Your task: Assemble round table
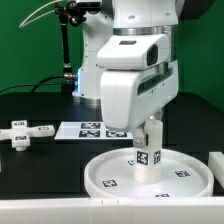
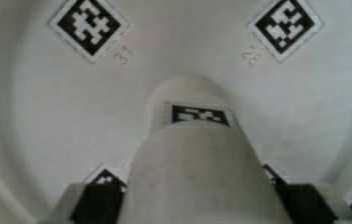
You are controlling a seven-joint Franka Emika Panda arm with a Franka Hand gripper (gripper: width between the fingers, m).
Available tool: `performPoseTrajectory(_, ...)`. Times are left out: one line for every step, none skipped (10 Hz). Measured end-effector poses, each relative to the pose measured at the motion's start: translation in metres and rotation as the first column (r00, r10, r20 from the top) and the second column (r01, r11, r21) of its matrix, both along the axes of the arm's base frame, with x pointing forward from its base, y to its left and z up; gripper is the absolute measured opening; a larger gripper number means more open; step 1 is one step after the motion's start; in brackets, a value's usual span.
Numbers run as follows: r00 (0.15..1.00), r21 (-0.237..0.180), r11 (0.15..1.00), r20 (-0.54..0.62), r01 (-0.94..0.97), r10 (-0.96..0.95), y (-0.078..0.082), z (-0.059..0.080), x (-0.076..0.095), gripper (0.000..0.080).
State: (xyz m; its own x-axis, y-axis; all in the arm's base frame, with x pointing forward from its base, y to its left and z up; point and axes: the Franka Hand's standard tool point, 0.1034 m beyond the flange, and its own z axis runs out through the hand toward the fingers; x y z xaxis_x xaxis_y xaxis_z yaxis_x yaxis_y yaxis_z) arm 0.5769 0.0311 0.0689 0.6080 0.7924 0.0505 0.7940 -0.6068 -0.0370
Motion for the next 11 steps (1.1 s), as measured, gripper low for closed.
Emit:
performPoseTrajectory(0.998, 0.001, 0.998, -0.004, 0.063, -0.063, 0.0001, 0.0001, 0.0001, 0.0410)
performPoseTrajectory(0.988, 0.001, 0.988, -0.010, 0.154, -0.154, -0.0002, 0.0002, 0.0002, 0.0410)
performPoseTrajectory(0.965, 0.004, 0.965, -0.018, 0.262, -0.262, -0.0004, 0.0004, 0.0002, 0.0410)
performPoseTrajectory(0.928, 0.010, 0.929, -0.028, 0.371, -0.370, -0.0005, 0.0005, 0.0002, 0.0410)
performPoseTrajectory(0.903, 0.011, 0.903, -0.033, 0.430, -0.429, -0.0002, 0.0007, 0.0003, 0.0410)
performPoseTrajectory(0.855, 0.013, 0.856, -0.043, 0.517, -0.516, 0.0008, 0.0006, 0.0002, 0.0410)
performPoseTrajectory(0.827, 0.014, 0.827, -0.043, 0.562, -0.561, 0.0017, 0.0006, 0.0006, 0.0410)
performPoseTrajectory(0.789, 0.017, 0.789, -0.048, 0.614, -0.613, 0.0030, 0.0004, 0.0005, 0.0410)
performPoseTrajectory(0.769, 0.016, 0.770, -0.051, 0.638, -0.637, 0.0035, 0.0004, 0.0005, 0.0410)
performPoseTrajectory(0.713, 0.014, 0.714, -0.059, 0.700, -0.699, 0.0046, 0.0005, 0.0005, 0.0410)
performPoseTrajectory(0.663, 0.013, 0.664, -0.067, 0.748, -0.745, 0.0059, 0.0005, 0.0004, 0.0410)
